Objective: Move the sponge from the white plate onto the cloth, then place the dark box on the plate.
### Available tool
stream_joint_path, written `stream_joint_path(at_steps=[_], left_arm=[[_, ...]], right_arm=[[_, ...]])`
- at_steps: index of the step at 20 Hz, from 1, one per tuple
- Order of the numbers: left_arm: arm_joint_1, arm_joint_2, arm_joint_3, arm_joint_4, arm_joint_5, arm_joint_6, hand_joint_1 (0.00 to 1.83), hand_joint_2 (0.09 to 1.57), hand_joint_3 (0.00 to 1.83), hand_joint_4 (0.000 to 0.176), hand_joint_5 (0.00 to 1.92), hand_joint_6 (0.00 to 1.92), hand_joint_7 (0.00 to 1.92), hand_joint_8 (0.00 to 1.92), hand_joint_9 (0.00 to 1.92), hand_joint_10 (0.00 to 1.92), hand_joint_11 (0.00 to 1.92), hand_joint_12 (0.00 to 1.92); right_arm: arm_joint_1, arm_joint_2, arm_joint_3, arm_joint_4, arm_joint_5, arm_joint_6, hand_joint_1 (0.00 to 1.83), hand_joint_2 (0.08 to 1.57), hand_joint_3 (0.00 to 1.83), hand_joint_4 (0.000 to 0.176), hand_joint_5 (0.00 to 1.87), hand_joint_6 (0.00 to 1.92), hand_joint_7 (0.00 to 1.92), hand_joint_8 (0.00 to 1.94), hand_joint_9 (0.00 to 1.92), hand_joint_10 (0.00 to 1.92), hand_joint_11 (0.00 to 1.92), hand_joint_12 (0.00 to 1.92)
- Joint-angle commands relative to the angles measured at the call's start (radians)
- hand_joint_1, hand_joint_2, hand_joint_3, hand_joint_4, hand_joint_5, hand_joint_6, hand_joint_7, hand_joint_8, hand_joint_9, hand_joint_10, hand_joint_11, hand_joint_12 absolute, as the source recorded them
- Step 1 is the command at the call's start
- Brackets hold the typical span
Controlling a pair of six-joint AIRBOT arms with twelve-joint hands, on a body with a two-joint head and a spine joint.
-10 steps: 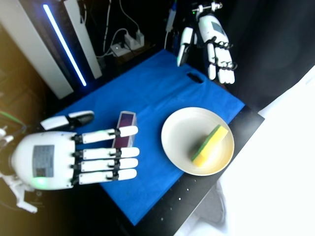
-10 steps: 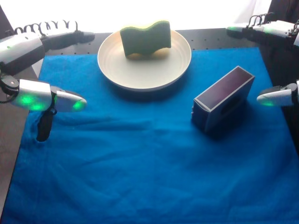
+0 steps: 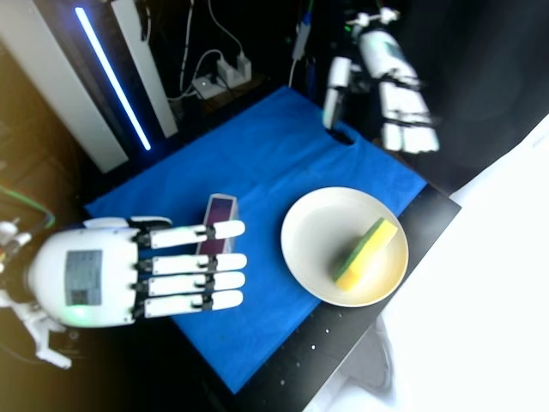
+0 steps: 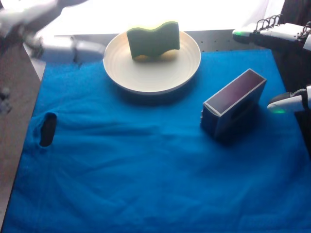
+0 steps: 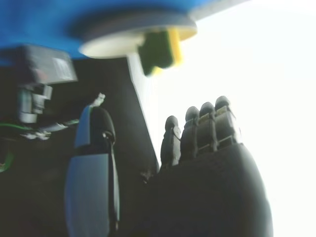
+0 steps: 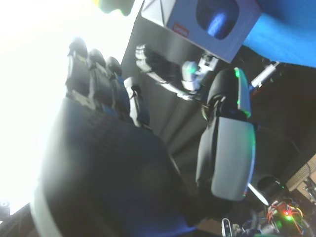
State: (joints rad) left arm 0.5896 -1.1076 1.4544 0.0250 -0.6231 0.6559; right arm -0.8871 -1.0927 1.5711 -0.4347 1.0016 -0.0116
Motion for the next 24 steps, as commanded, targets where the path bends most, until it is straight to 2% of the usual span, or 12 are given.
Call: stream_joint_path(at_steps=[1,3,6,7,8,9,10,12,20,21,23,24], left_arm=[[-0.019,-0.016,0.019,-0.018,-0.046,-0.006,0.67,1.04,0.0,0.142,0.19,0.0,0.15,0.0,0.18,0.01,0.0,0.45],[-0.064,-0.079,0.098,-0.02,0.029,-0.006,0.7,1.01,0.0,0.145,0.2,0.0,0.18,0.0,0.22,0.01,0.0,0.57],[-0.123,-0.179,0.21,-0.013,0.119,-0.005,0.71,1.02,0.0,0.17,0.19,0.0,0.2,0.0,0.23,0.0,0.0,0.66],[-0.14,-0.21,0.241,-0.005,0.146,-0.005,0.73,1.0,0.0,0.163,0.19,0.0,0.22,0.0,0.29,0.01,0.0,0.85],[-0.154,-0.241,0.276,0.006,0.176,-0.005,0.71,1.0,0.0,0.111,0.22,0.0,0.25,0.01,0.33,0.02,0.0,0.91],[-0.167,-0.27,0.308,0.02,0.208,-0.005,0.68,1.01,0.0,0.094,0.21,0.0,0.25,0.0,0.33,0.01,0.0,0.82],[-0.176,-0.299,0.342,0.035,0.243,-0.005,0.67,1.0,0.0,0.109,0.23,0.0,0.25,0.0,0.29,0.01,0.0,0.66],[-0.185,-0.363,0.426,0.049,0.317,-0.006,0.66,1.01,0.0,0.095,0.26,0.0,0.27,0.0,0.32,0.0,0.0,0.79],[-0.163,-0.434,0.494,0.107,0.366,-0.073,0.66,1.01,0.0,0.094,0.26,0.0,0.27,0.0,0.32,0.0,0.0,0.8],[-0.165,-0.436,0.494,0.107,0.362,-0.074,0.66,0.98,0.0,0.049,0.35,0.01,0.42,0.01,0.48,0.03,0.12,0.88],[-0.167,-0.439,0.494,0.108,0.361,-0.074,0.66,0.98,0.0,0.047,0.36,0.0,0.42,0.0,0.49,0.01,0.12,0.9],[-0.167,-0.44,0.494,0.108,0.361,-0.073,1.19,1.18,0.0,0.0,0.96,0.86,0.72,1.38,0.69,0.31,0.0,1.36]], right_arm=[[0.015,-0.001,0.006,0.058,0.099,0.007,0.88,0.97,0.0,0.118,0.05,0.0,0.1,0.01,0.08,0.01,0.04,0.12],[0.02,-0.007,0.012,0.048,0.099,0.007,0.9,0.96,0.0,0.09,0.07,0.01,0.11,0.01,0.12,0.02,0.15,0.17],[0.022,-0.013,0.021,0.044,0.099,0.007,0.86,0.9,0.0,0.084,0.12,0.0,0.19,0.0,0.21,0.01,0.19,0.2],[0.023,-0.018,0.026,0.044,0.099,0.007,0.88,0.9,0.0,0.086,0.12,0.0,0.19,0.0,0.22,0.01,0.18,0.2],[0.023,-0.024,0.03,0.042,0.099,0.007,0.93,0.91,0.0,0.086,0.13,0.0,0.18,0.0,0.21,0.0,0.15,0.19],[0.024,-0.028,0.034,0.039,0.099,0.007,0.92,0.93,0.0,0.098,0.11,0.01,0.17,0.01,0.19,0.0,0.04,0.34],[0.025,-0.032,0.035,0.036,0.099,0.007,0.89,0.95,0.0,0.14,0.07,0.0,0.14,0.0,0.15,0.0,0.01,0.28],[0.027,-0.041,0.037,0.035,0.099,0.007,0.89,0.96,0.0,0.162,0.03,0.01,0.1,0.01,0.09,0.01,0.0,0.01],[0.072,-0.065,0.053,-0.004,0.099,0.011,0.89,0.96,0.0,0.163,0.03,0.0,0.1,0.0,0.09,0.01,0.0,0.0],[0.072,-0.066,0.053,-0.004,0.099,0.011,0.94,0.98,0.01,0.138,0.05,0.01,0.1,0.0,0.06,0.0,0.1,0.04],[0.072,-0.067,0.053,-0.004,0.099,0.011,0.95,0.98,0.01,0.137,0.05,0.01,0.1,0.0,0.06,0.0,0.11,0.04],[0.072,-0.067,0.053,-0.004,0.099,0.011,0.91,0.98,0.0,0.091,0.12,0.01,0.13,0.0,0.14,0.0,0.17,0.05]])
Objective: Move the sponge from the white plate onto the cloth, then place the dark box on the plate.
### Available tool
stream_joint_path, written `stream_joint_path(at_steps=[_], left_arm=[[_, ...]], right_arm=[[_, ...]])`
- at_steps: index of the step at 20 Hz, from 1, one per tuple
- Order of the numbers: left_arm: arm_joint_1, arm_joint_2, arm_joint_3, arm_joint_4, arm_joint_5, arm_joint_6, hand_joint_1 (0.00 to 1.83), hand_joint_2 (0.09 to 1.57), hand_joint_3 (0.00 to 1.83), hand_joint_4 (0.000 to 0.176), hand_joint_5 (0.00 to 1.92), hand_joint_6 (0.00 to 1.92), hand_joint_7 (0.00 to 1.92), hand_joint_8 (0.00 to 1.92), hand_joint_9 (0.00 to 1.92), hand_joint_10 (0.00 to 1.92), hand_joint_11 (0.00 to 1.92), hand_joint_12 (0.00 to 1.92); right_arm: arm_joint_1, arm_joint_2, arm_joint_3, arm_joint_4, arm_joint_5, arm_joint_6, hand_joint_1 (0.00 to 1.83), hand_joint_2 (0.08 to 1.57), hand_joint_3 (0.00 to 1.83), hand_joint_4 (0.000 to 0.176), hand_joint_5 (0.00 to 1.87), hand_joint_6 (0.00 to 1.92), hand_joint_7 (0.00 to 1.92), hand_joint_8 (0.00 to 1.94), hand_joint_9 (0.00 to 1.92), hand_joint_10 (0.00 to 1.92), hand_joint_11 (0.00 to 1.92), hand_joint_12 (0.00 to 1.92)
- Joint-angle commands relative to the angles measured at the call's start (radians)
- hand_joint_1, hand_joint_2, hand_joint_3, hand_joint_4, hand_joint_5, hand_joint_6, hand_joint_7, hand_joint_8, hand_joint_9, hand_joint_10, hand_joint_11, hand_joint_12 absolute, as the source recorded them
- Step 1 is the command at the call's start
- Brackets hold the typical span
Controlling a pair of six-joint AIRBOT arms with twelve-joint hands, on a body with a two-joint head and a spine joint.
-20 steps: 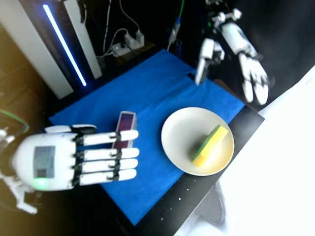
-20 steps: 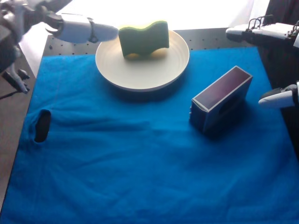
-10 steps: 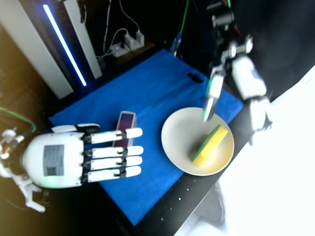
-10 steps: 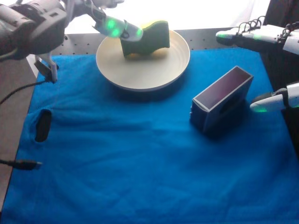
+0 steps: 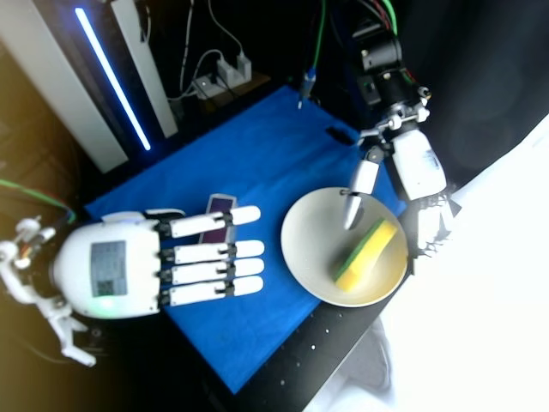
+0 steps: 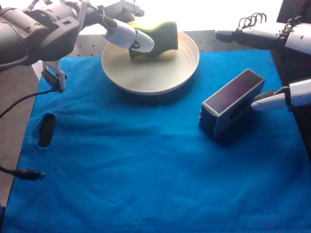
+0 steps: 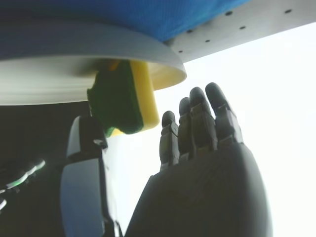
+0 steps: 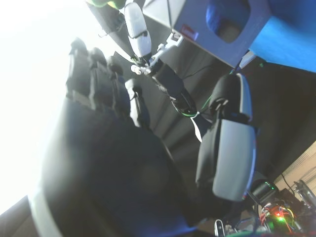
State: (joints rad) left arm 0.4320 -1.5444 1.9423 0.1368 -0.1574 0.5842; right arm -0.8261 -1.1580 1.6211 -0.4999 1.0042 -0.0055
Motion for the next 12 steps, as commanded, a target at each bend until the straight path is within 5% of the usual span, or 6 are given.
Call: stream_joint_path(at_steps=[1,4,6,7,8,12], left_arm=[[-0.009,-0.003,0.006,-0.002,-0.103,-0.002,1.21,1.17,0.0,0.0,0.96,0.86,0.79,1.41,0.7,0.51,0.09,1.36],[-0.009,0.001,0.006,0.002,-0.1,-0.002,1.21,1.16,0.0,0.0,0.96,0.88,0.85,1.32,0.77,0.54,0.28,1.18],[-0.009,0.012,-0.003,0.005,-0.101,-0.002,1.23,1.15,0.0,0.0,0.99,0.82,0.87,1.31,0.83,0.71,0.47,1.27],[-0.009,0.017,-0.008,0.008,-0.103,-0.002,1.23,1.15,0.0,0.0,0.99,0.82,0.87,1.31,0.83,0.71,0.47,1.27],[-0.009,0.025,-0.016,0.01,-0.109,-0.002,1.24,1.16,0.0,0.0,1.01,0.7,0.82,1.45,0.67,1.36,0.5,1.67],[-0.019,0.065,-0.061,0.047,-0.13,-0.002,1.23,1.16,0.0,0.0,1.0,0.77,0.81,1.43,0.51,1.39,0.2,1.89]], right_arm=[[0.01,-0.002,0.003,0.062,0.096,0.005,0.89,0.98,0.0,0.094,0.12,0.01,0.14,0.0,0.15,0.01,0.17,0.05],[0.01,-0.003,0.003,0.062,0.096,0.005,0.91,0.98,0.0,0.079,0.12,0.0,0.14,0.0,0.16,0.01,0.17,0.05],[0.01,-0.003,0.003,0.062,0.096,0.005,0.89,0.97,0.0,0.113,0.13,0.0,0.15,0.0,0.18,0.01,0.21,0.05],[0.01,-0.003,0.002,0.062,0.096,0.005,0.89,0.97,0.0,0.113,0.13,0.0,0.15,0.0,0.18,0.01,0.21,0.05],[0.01,-0.003,0.001,0.062,0.096,0.005,0.88,0.98,0.0,0.108,0.14,0.01,0.16,0.0,0.17,0.0,0.21,0.05],[0.01,-0.002,0.001,0.062,0.096,0.017,0.87,0.99,0.01,0.114,0.14,0.0,0.16,0.0,0.18,0.0,0.22,0.04]])
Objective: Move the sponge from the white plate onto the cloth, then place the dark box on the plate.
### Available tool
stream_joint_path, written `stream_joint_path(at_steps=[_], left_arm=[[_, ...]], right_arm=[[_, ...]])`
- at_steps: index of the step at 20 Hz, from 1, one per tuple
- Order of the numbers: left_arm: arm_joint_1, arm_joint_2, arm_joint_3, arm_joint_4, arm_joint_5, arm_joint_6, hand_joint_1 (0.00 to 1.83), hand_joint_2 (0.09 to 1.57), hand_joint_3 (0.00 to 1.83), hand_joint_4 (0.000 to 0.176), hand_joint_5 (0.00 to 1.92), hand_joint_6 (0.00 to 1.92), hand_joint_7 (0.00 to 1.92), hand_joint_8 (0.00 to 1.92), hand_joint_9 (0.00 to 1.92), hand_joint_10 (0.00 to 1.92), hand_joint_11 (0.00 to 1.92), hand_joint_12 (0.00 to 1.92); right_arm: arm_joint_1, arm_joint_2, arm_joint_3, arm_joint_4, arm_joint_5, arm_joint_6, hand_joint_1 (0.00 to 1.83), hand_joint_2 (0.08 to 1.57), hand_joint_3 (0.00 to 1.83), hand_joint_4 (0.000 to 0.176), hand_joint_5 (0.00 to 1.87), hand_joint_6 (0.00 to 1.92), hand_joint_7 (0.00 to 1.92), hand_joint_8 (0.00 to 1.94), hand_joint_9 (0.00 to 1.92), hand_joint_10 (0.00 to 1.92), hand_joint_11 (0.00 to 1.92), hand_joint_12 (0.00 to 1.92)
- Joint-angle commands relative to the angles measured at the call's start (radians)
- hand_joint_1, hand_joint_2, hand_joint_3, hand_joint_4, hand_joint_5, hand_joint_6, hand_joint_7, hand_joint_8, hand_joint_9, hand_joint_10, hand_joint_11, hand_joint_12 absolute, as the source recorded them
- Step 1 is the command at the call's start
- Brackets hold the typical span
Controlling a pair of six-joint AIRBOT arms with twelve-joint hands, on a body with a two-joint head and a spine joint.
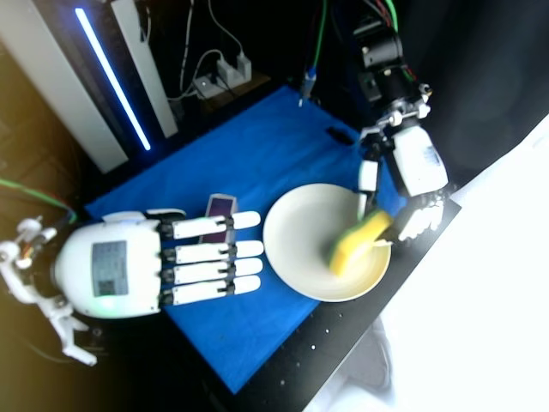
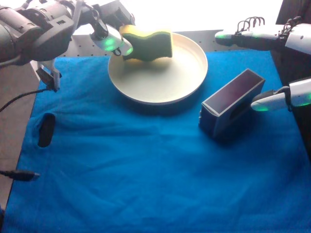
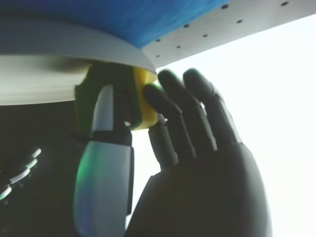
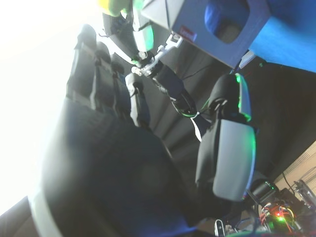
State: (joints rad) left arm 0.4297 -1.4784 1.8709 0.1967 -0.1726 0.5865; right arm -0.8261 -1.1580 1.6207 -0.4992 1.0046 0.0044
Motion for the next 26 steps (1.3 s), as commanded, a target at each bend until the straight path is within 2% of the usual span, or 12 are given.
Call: stream_joint_path(at_steps=[1,5,7,9,11,14,15,17,19,22,25,26], left_arm=[[-0.022,0.018,-0.012,0.011,-0.122,-0.004,1.23,1.16,0.0,0.0,1.0,0.78,0.81,1.42,0.49,1.31,0.15,1.84],[-0.062,0.13,-0.141,0.139,-0.175,-0.005,1.25,1.14,0.0,0.0,1.04,0.69,0.88,1.33,0.66,1.03,0.37,1.51],[-0.076,0.207,-0.233,0.188,-0.228,-0.005,1.24,1.11,0.0,0.0,1.11,0.62,0.91,1.24,0.7,1.0,0.17,1.69],[-0.064,0.313,-0.36,0.212,-0.315,-0.005,1.25,1.11,0.0,0.0,1.13,0.58,0.9,1.28,0.74,1.14,0.49,1.68],[-0.019,0.39,-0.454,0.212,-0.398,-0.005,1.26,1.09,0.0,0.0,1.11,0.58,0.98,1.19,0.91,1.02,0.78,1.4],[0.078,0.54,-0.62,0.212,-0.517,-0.011,1.27,1.09,0.0,0.0,1.11,0.55,0.99,1.22,0.92,1.05,0.75,1.42],[0.121,0.589,-0.672,0.212,-0.55,-0.022,1.24,1.11,0.0,0.0,0.99,0.82,1.01,1.12,0.94,0.82,0.72,1.23],[0.213,0.654,-0.748,0.212,-0.606,-0.056,1.27,1.09,0.0,0.0,1.12,0.54,1.02,1.15,0.98,0.95,0.83,1.33],[0.28,0.671,-0.786,0.206,-0.608,-0.069,1.26,1.11,0.0,0.0,1.05,0.66,0.97,1.22,0.9,1.15,0.85,1.51],[0.379,0.632,-0.772,0.201,-0.587,-0.15,1.26,1.09,0.0,0.0,1.12,0.6,0.99,1.14,0.93,1.08,0.84,1.36],[0.415,0.582,-0.741,0.171,-0.555,-0.154,1.37,1.07,0.0,0.0,1.27,0.24,0.99,1.02,0.99,1.19,0.88,1.26],[0.416,0.573,-0.734,0.17,-0.541,-0.154,1.3,1.06,0.0,0.0,1.3,0.24,1.01,1.08,0.96,0.99,0.84,1.26]], right_arm=[[0.01,-0.002,0.001,0.061,0.095,0.012,0.87,1.0,0.01,0.115,0.13,0.0,0.15,0.0,0.16,0.0,0.21,0.04],[0.01,-0.001,-0.002,0.064,0.095,0.031,0.88,1.0,0.01,0.119,0.14,0.0,0.16,0.0,0.18,0.01,0.24,0.05],[0.01,0.0,-0.009,0.069,0.095,0.033,0.89,1.0,0.0,0.126,0.14,0.0,0.16,0.0,0.18,0.01,0.25,0.05],[0.01,0.002,-0.014,0.072,0.095,0.033,0.98,1.0,0.0,0.132,0.13,0.0,0.13,0.0,0.15,0.0,0.21,0.03],[0.01,0.003,-0.019,0.074,0.095,0.033,0.96,0.99,0.0,0.122,0.14,0.0,0.14,0.0,0.16,0.0,0.21,0.03],[0.009,0.012,-0.026,0.074,0.095,0.033,0.87,1.01,0.01,0.13,0.13,0.0,0.14,0.0,0.14,0.0,0.19,0.02],[0.009,0.014,-0.027,0.074,0.095,0.033,0.89,1.03,0.01,0.119,0.12,0.0,0.12,0.0,0.13,0.0,0.18,0.01],[0.007,0.014,-0.028,0.077,0.095,0.033,0.93,1.01,0.0,0.132,0.13,0.01,0.15,0.01,0.15,0.01,0.21,0.02],[0.006,0.014,-0.029,0.077,0.095,0.033,0.92,1.0,0.0,0.136,0.13,0.0,0.16,0.01,0.16,0.01,0.22,0.02],[0.005,0.012,-0.028,0.077,0.095,0.033,0.88,1.01,0.0,0.093,0.15,0.01,0.17,0.01,0.16,0.01,0.23,0.03],[0.005,0.012,-0.027,0.076,0.095,0.033,0.85,1.01,0.0,0.134,0.14,0.0,0.15,0.0,0.12,0.0,0.11,0.0],[0.005,0.013,-0.027,0.076,0.095,0.033,0.78,1.02,0.0,0.121,0.12,0.0,0.14,0.0,0.11,0.0,0.11,0.01]])
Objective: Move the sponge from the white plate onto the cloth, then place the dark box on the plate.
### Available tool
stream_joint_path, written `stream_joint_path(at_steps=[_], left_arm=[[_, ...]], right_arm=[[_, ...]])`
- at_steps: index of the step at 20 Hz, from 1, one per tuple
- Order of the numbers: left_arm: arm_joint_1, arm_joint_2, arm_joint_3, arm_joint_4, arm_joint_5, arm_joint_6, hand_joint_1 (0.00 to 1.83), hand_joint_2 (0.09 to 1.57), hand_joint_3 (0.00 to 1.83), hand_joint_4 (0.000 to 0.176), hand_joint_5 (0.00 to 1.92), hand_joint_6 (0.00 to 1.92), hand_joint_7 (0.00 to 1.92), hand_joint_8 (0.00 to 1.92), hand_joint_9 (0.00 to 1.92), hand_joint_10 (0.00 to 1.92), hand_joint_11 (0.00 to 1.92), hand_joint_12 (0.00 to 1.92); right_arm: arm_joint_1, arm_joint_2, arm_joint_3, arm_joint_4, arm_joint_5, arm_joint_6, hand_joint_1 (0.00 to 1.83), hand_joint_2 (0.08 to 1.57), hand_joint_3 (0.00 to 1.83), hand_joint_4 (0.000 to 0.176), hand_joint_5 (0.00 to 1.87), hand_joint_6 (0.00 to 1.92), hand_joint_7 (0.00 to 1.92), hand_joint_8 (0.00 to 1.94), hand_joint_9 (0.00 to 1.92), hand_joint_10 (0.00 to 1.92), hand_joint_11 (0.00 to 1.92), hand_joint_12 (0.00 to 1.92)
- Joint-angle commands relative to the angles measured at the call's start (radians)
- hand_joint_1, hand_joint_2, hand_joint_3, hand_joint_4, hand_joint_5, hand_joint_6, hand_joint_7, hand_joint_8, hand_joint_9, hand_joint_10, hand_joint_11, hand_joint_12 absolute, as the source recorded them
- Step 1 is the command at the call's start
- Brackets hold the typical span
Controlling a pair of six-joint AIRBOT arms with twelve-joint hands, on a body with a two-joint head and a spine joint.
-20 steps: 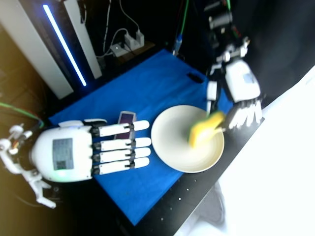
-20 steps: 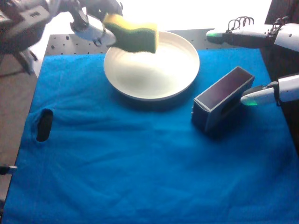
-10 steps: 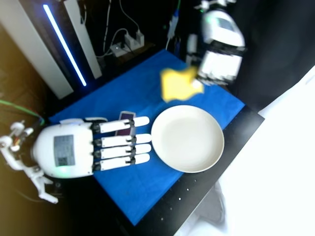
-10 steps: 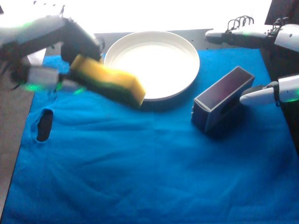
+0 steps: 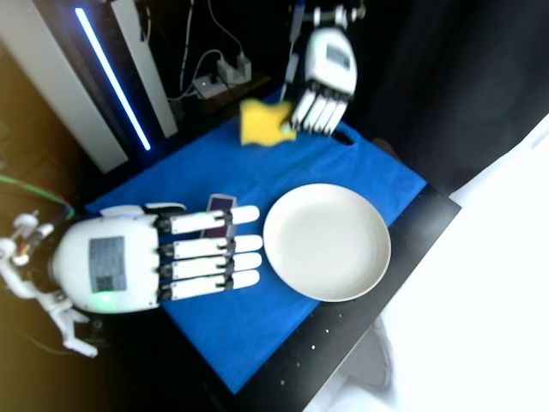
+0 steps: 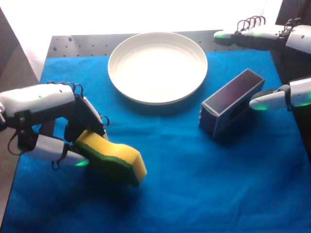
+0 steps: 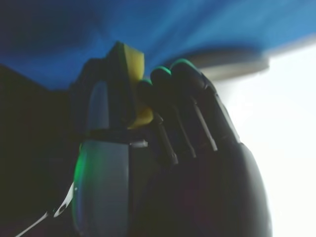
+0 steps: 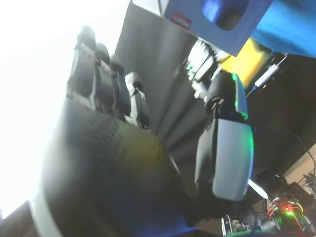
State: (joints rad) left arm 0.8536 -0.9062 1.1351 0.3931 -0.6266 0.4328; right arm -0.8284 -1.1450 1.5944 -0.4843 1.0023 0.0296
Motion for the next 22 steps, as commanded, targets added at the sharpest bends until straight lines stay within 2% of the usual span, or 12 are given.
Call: stream_joint_path(at_steps=[1,2,3,5,11,12,13,16,19,20,21,22], left_arm=[[-0.007,-0.008,0.008,-0.027,-0.075,0.0,1.27,1.06,0.0,0.0,1.27,0.31,1.02,1.07,0.98,0.88,0.8,1.3],[-0.006,-0.017,0.016,-0.027,-0.062,0.0,1.26,1.07,0.0,0.0,1.16,0.53,1.03,1.04,0.91,0.78,0.67,1.34],[-0.005,-0.019,0.018,-0.027,-0.059,0.0,1.21,0.99,0.0,0.0,0.95,0.2,0.85,0.5,0.77,0.68,0.49,1.36],[-0.003,-0.02,0.019,-0.031,-0.062,0.001,1.07,0.95,0.0,0.0,0.77,0.01,0.74,0.05,0.67,0.38,0.3,1.29],[0.002,-0.007,0.001,-0.067,-0.138,0.006,0.93,0.89,0.0,0.014,0.53,0.0,0.57,0.0,0.57,0.09,0.07,1.34],[0.004,0.0,-0.009,-0.082,-0.161,0.017,0.9,0.86,0.0,0.054,0.47,0.0,0.52,0.0,0.54,0.08,0.06,1.33],[0.006,0.008,-0.02,-0.094,-0.178,0.034,0.89,0.85,0.0,0.063,0.46,0.0,0.51,0.0,0.53,0.07,0.06,1.33],[0.017,0.034,-0.052,-0.151,-0.254,0.086,0.83,0.83,0.0,0.113,0.33,0.0,0.36,0.0,0.4,0.01,0.0,1.29],[0.023,0.039,-0.058,-0.179,-0.318,0.089,0.82,0.85,0.0,0.09,0.32,0.0,0.35,0.0,0.35,0.01,0.0,1.07],[0.023,0.039,-0.06,-0.181,-0.324,0.09,0.82,0.85,0.0,0.062,0.36,0.01,0.37,0.01,0.37,0.02,0.0,1.1],[0.024,0.039,-0.062,-0.182,-0.329,0.09,0.81,0.85,0.0,0.062,0.37,0.01,0.38,0.01,0.39,0.02,0.0,1.14],[0.024,0.037,-0.065,-0.182,-0.332,0.091,0.81,0.85,0.0,0.073,0.36,0.0,0.39,0.01,0.4,0.02,0.0,1.18]], right_arm=[[0.007,0.0,0.0,0.061,0.098,0.008,0.76,1.01,0.0,0.117,0.12,0.0,0.13,0.0,0.12,0.0,0.13,0.01],[0.008,0.0,0.001,0.061,0.098,0.008,0.73,1.02,0.01,0.127,0.11,0.0,0.12,0.0,0.1,0.0,0.11,0.0],[0.008,0.0,0.001,0.061,0.098,0.008,0.68,1.03,0.01,0.12,0.1,0.0,0.11,0.0,0.09,0.0,0.11,0.0],[0.008,-0.001,0.001,0.06,0.098,0.008,0.66,1.03,0.01,0.139,0.07,0.0,0.07,0.0,0.04,0.0,0.08,0.0],[0.008,0.001,0.008,0.038,0.097,0.008,0.82,0.93,0.0,0.15,0.1,0.0,0.14,0.01,0.16,0.02,0.24,0.07],[0.008,0.003,0.009,0.025,0.086,0.008,0.79,0.91,0.0,0.164,0.09,0.0,0.14,0.01,0.16,0.01,0.22,0.06],[0.008,0.004,0.011,0.01,0.069,0.008,0.78,0.9,0.0,0.168,0.09,0.0,0.14,0.01,0.16,0.01,0.21,0.05],[0.013,0.0,0.021,-0.034,0.009,0.008,0.81,0.87,0.0,0.1,0.08,0.01,0.03,0.01,0.03,0.01,0.1,0.02],[0.022,-0.002,0.03,-0.09,-0.066,0.008,0.81,0.89,0.01,0.129,0.13,0.01,0.1,0.02,0.07,0.01,0.1,0.03],[0.029,-0.005,0.033,-0.103,-0.085,0.008,0.8,0.9,0.0,0.117,0.15,0.0,0.13,0.0,0.1,0.01,0.13,0.06],[0.039,-0.011,0.038,-0.117,-0.104,0.008,0.8,0.92,0.0,0.079,0.21,0.0,0.19,0.0,0.15,0.01,0.14,0.09],[0.05,-0.019,0.044,-0.132,-0.126,0.008,0.76,0.95,0.0,0.071,0.24,0.0,0.23,0.0,0.19,0.0,0.09,0.29]])
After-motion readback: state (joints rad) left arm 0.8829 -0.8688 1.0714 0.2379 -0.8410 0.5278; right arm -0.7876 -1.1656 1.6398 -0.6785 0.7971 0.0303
